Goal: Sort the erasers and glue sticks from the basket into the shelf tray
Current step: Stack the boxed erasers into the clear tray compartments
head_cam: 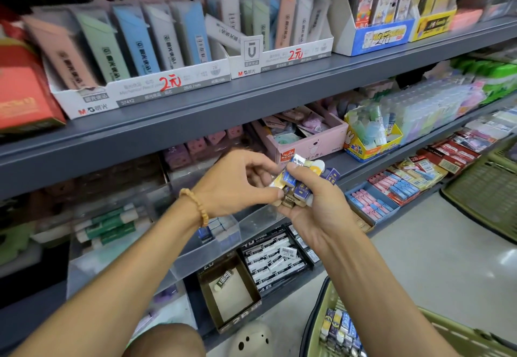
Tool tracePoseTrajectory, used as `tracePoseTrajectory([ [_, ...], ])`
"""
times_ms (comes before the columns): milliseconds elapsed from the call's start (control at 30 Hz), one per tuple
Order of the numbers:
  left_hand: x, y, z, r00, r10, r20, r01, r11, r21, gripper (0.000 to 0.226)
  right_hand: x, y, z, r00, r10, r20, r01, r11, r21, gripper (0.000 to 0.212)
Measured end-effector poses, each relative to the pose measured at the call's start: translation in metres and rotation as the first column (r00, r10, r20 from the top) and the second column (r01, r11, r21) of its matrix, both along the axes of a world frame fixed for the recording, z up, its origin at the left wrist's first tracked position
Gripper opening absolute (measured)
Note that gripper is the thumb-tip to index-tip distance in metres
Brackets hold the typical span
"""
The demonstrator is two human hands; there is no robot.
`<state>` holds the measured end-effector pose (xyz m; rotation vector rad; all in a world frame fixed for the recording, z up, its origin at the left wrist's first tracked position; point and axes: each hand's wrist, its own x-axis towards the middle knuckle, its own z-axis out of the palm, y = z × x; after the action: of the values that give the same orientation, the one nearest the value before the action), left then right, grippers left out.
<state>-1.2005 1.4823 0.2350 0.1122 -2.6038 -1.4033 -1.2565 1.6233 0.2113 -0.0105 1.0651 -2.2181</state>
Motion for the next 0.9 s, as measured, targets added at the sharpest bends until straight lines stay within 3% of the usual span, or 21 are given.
tracePoseTrajectory([
  [67, 0.001, 0.002, 0.004, 0.999, 0.016, 0.029, -0.016, 1.0, 0.025, 0.023, 0.0, 0.001, 0.0, 1.0, 0.0, -0.013, 0.0, 1.0, 0.022, 0.049],
  [167, 0.005, 0.0, 0.011, 0.996, 0.078, 0.049, -0.086, 0.979, 0.185, 0.022, -0.001, 0.002, -0.002, 1.0, 0.006, -0.019, -0.006, 1.0, -0.004, 0.022],
  [333, 0.01, -0.012, 0.013, 0.991, 0.121, 0.058, -0.134, 0.913, 0.386, 0.02, 0.004, -0.003, 0.003, 0.998, 0.001, -0.056, -0.001, 1.0, 0.012, 0.052],
  [467, 0.012, -0.029, 0.011, 0.974, 0.222, 0.048, -0.216, 0.834, 0.508, 0.017, 0.003, -0.005, -0.002, 1.0, 0.0, -0.022, 0.0, 1.0, 0.004, 0.041],
  [667, 0.007, -0.066, 0.003, 0.904, 0.424, 0.057, -0.41, 0.821, 0.396, 0.025, 0.0, 0.0, -0.003, 1.0, -0.009, -0.019, 0.01, 1.0, 0.015, 0.026],
  [800, -0.001, -0.09, -0.009, 0.908, 0.416, 0.052, -0.417, 0.909, 0.011, 0.014, -0.001, 0.002, -0.001, 1.0, -0.013, -0.023, 0.014, 1.0, 0.016, 0.022],
  [900, -0.014, -0.097, -0.019, 0.924, 0.38, 0.036, -0.369, 0.913, -0.171, 0.016, -0.003, 0.002, -0.001, 0.999, -0.005, -0.04, 0.006, 1.0, 0.019, 0.019],
])
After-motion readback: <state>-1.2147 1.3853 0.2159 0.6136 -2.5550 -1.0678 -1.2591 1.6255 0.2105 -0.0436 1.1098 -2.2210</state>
